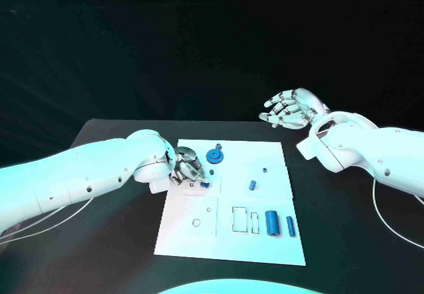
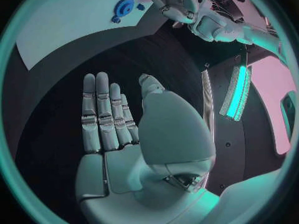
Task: Assemble the parts on the task board
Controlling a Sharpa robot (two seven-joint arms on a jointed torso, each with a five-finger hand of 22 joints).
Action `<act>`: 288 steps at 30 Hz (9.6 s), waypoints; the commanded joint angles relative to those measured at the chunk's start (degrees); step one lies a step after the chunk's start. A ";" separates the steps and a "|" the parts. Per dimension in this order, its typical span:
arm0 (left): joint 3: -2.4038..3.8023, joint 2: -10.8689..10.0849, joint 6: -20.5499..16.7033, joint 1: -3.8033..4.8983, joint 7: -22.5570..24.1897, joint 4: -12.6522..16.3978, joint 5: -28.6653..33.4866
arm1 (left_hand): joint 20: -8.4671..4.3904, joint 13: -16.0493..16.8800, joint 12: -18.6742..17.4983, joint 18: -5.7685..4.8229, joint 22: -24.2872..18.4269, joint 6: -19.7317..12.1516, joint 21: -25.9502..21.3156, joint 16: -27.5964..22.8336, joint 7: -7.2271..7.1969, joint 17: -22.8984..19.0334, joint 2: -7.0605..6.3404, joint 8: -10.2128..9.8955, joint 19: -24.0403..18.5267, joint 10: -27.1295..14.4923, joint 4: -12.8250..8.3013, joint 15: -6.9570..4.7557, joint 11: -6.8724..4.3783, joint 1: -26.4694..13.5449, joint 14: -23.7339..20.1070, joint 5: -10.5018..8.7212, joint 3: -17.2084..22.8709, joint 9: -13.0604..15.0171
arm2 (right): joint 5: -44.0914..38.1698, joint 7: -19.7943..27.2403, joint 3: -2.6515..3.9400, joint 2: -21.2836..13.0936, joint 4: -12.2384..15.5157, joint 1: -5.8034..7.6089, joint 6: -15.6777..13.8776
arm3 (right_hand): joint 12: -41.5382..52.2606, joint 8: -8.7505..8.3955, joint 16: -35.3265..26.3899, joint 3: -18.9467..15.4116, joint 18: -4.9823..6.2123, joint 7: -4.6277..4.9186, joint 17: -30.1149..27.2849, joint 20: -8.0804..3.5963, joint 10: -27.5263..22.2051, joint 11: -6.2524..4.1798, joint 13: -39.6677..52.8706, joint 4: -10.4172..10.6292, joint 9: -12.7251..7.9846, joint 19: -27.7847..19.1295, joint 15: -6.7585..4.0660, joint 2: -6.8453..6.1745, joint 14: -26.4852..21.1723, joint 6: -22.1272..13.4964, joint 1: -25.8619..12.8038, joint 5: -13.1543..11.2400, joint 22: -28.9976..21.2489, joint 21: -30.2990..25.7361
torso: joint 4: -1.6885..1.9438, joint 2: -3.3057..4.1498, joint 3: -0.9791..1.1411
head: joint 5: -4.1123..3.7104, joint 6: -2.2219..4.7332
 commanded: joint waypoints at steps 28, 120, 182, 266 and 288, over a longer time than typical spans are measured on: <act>0.18 -2.97 -8.23 -0.17 0.66 6.06 -13.97 | -1.35 8.05 4.99 -1.94 5.96 4.52 2.90 -0.02 -1.49 5.61 -4.47 0.71 4.24 7.60 -14.47 -1.40 -1.48 -6.87 3.63 14.90 15.53 4.61 | -0.30 0.16 0.00 -0.39 -0.09 -0.19 0.17 | -0.41 0.24 -0.78 0.53 0.51 2.37 -0.21 0.42 -0.26 0.64 -0.49 0.06 -0.20 -0.56 0.15 -0.07 -0.78 -0.50 0.20 0.54 -0.51 -0.72 | 0.07 0.01 0.03 | 0.63 -0.63; -0.72 0.05 -3.02 -1.50 -0.22 2.74 -14.73 | -2.09 10.53 6.64 -2.44 8.44 6.21 3.64 1.57 -3.05 7.57 -3.27 1.93 5.92 10.36 -13.12 -2.40 -2.75 -11.13 4.23 17.31 15.01 7.40 | -0.29 0.48 0.00 -0.25 0.01 -0.76 0.37 | -0.59 0.50 -1.60 1.84 0.63 2.47 -0.57 0.59 -0.38 0.70 -1.79 -0.22 -0.53 -0.41 0.20 -0.70 -0.79 -0.94 2.52 0.43 -1.63 -1.25 | -0.01 0.02 0.09 | 1.04 -1.95; -0.70 0.49 -3.63 -1.50 -0.06 1.70 -14.60 | -2.89 12.52 7.68 -2.84 10.29 9.42 3.76 3.12 -4.29 9.51 -2.00 -1.55 7.28 11.57 -3.08 -3.18 -3.65 -14.94 4.63 14.25 -7.78 9.61 | -0.26 1.00 0.01 -0.34 0.02 -0.76 0.28 | -0.58 0.71 -1.96 1.90 0.60 2.53 -0.71 0.65 -0.26 0.78 -2.38 0.07 -0.67 -0.32 0.30 -0.91 -0.75 -0.97 1.84 -0.27 -2.15 -1.46 | 0.02 -0.01 0.05 | 0.58 -2.18; 2.24 9.35 5.68 4.50 0.66 -20.52 -10.84 | 0.51 -6.52 -5.76 -0.46 -1.06 1.62 -2.25 -2.20 0.93 1.03 0.44 -11.77 -0.50 -3.11 1.79 0.87 1.06 -9.18 1.87 5.96 -20.57 6.02 | 1.66 1.14 0.01 -0.33 -0.07 -0.90 1.02 | -0.07 1.42 -4.81 -1.11 0.62 3.13 -1.66 1.46 -1.69 1.50 -4.64 0.05 -1.34 -1.15 1.11 -0.12 -1.95 -1.90 -1.35 -2.87 -5.07 -2.97 | 0.07 0.09 0.00 | 0.76 -0.33; 1.48 11.06 7.25 4.08 1.30 -23.21 -9.94 | 0.53 -6.15 -5.29 -0.62 -0.20 2.11 -1.87 -1.43 0.80 2.19 1.18 -11.89 0.14 -2.73 1.61 0.80 0.94 -8.59 2.29 6.05 -20.50 5.69 | 1.66 1.20 0.01 -0.24 -0.10 -0.90 1.13 | -0.04 1.46 -4.88 -1.06 0.62 3.13 -1.67 1.47 -1.71 1.50 -4.73 0.04 -1.36 -1.14 1.11 0.04 -1.94 -1.92 -1.26 -2.79 -5.17 -2.98 | 0.02 0.09 0.03 | 0.95 -0.65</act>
